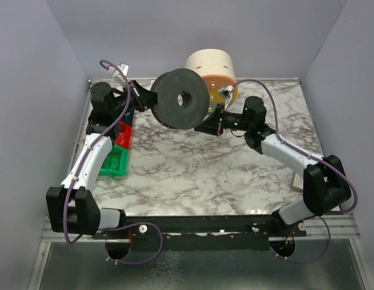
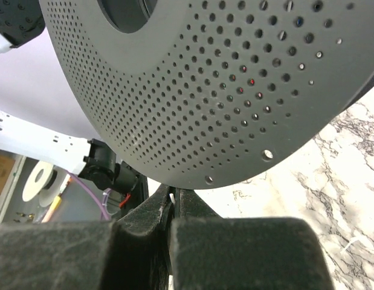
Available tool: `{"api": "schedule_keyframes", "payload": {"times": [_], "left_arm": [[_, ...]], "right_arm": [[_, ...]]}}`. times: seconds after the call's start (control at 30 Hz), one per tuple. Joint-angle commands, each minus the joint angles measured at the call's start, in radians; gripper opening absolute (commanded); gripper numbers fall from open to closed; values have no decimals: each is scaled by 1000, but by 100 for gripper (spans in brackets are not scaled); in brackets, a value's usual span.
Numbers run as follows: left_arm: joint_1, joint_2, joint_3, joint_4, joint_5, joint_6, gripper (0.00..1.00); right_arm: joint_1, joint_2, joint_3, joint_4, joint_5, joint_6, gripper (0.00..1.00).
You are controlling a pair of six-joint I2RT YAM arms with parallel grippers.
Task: Wrap the cables
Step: Wrap the cable around the cable reel.
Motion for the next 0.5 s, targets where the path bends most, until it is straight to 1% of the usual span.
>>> {"api": "schedule_keyframes", "payload": {"times": [0.0, 0.13, 0.27, 0.37, 0.47], "left_arm": [[5, -48, -17, 134, 79, -83, 0], [6, -49, -37, 172, 96, -106, 0], [6, -50, -41, 182, 114, -114, 0], [6, -50, -40, 184, 130, -119, 0], [6, -50, -45, 184, 142, -118, 0]], "right_arm": [[-25, 28, -15, 105, -79, 87, 1], [-42, 51, -26, 190, -130, 161, 0], [-62, 56, -24, 224, -145, 199, 1], [-85, 65, -25, 298, -180, 261, 1], [-107, 73, -4, 306, -207, 285, 0]]}}
